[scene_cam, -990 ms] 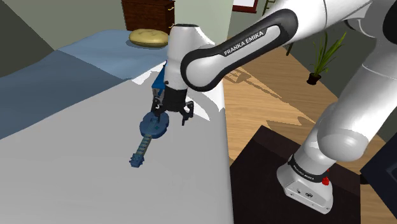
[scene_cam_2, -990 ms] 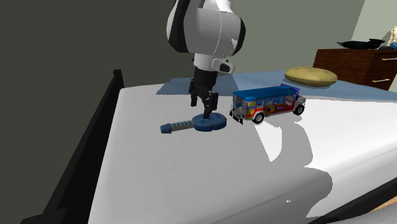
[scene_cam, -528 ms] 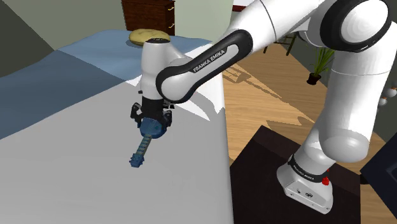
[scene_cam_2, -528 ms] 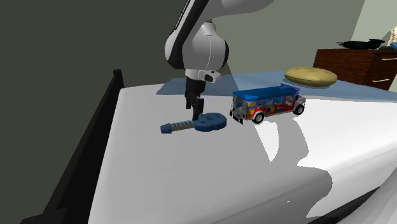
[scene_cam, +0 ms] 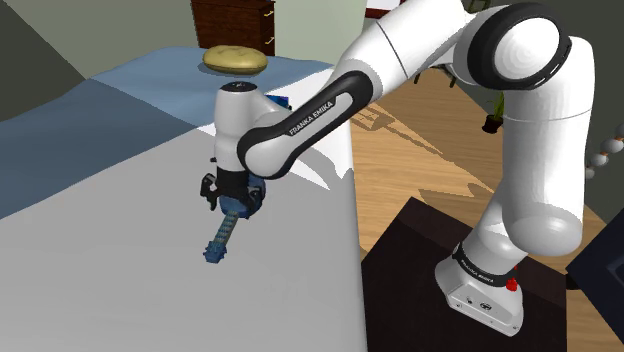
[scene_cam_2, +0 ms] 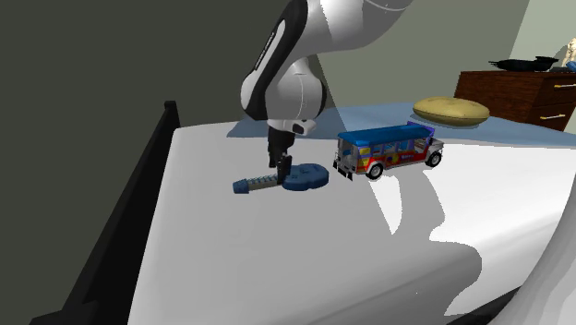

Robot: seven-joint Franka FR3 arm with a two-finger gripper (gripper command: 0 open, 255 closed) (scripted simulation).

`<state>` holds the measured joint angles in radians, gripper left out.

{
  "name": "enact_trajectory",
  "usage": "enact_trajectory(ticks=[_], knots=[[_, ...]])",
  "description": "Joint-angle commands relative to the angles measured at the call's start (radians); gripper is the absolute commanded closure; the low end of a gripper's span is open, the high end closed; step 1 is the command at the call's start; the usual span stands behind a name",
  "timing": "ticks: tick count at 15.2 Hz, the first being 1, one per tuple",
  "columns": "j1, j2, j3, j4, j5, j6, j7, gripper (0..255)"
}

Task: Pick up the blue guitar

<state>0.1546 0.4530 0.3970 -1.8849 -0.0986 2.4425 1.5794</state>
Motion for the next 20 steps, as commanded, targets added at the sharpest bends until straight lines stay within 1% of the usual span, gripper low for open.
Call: enact_trajectory(ticks=[1,2,3,12,20], knots=[[0.002,0.010,-0.004,-0.012,-0.005,0.023,0.003,0],[0.002,0.010,-0.004,-0.012,-0.005,0.023,0.003,0],[0.003,0.012,-0.004,-0.010,-0.006,0.022,0.003,255],[0.002,0.010,-0.004,-0.012,-0.005,0.023,0.003,255],[-0.013,-0.055,0.016,0.010,0.024,-0.062,-0.010,255]])
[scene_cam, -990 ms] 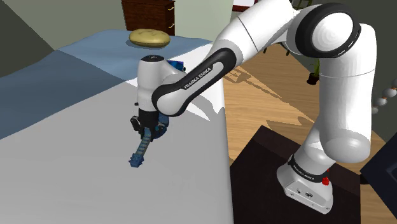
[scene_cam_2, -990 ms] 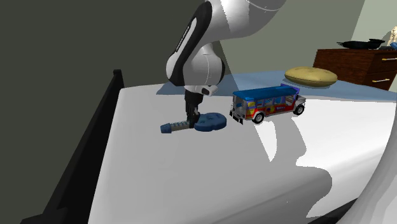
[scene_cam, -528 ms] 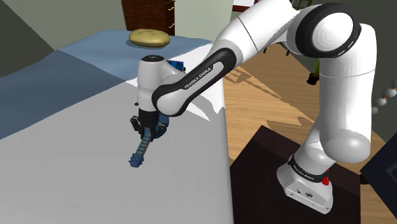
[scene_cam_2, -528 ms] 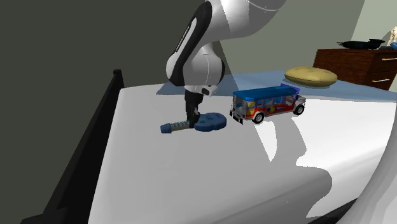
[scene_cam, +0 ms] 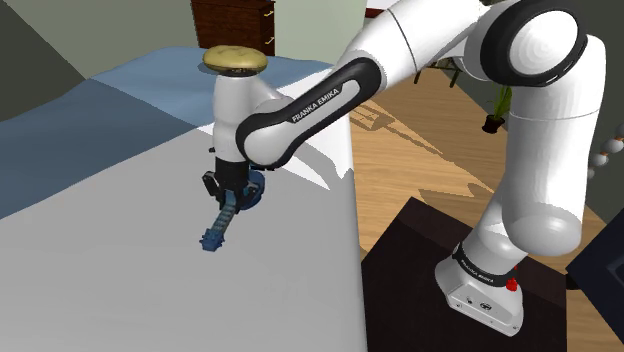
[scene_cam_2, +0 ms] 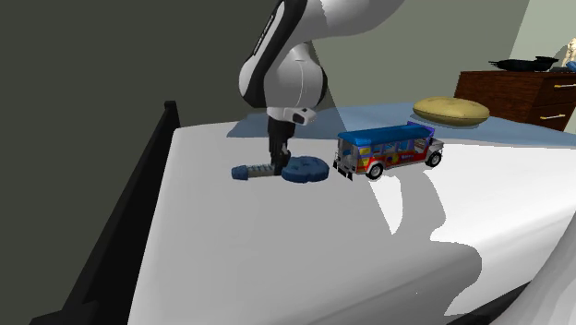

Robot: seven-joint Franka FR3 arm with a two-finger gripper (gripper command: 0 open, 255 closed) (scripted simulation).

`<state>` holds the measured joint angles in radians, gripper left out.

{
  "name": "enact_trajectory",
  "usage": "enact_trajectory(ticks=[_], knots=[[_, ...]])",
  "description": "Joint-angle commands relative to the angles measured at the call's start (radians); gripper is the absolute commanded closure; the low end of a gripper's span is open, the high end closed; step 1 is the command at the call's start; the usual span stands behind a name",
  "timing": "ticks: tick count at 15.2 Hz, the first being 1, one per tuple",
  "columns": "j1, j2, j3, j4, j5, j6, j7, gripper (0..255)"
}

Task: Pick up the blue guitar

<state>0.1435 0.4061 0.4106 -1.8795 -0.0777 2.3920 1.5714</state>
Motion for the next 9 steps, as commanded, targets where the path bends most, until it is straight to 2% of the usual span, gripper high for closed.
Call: enact_trajectory(ticks=[1,9], knots=[[-0.004,-0.015,0.004,0.009,0.007,-0.022,-0.003,255],[-0.012,-0.058,0.015,0.037,0.027,-0.091,-0.011,255]])
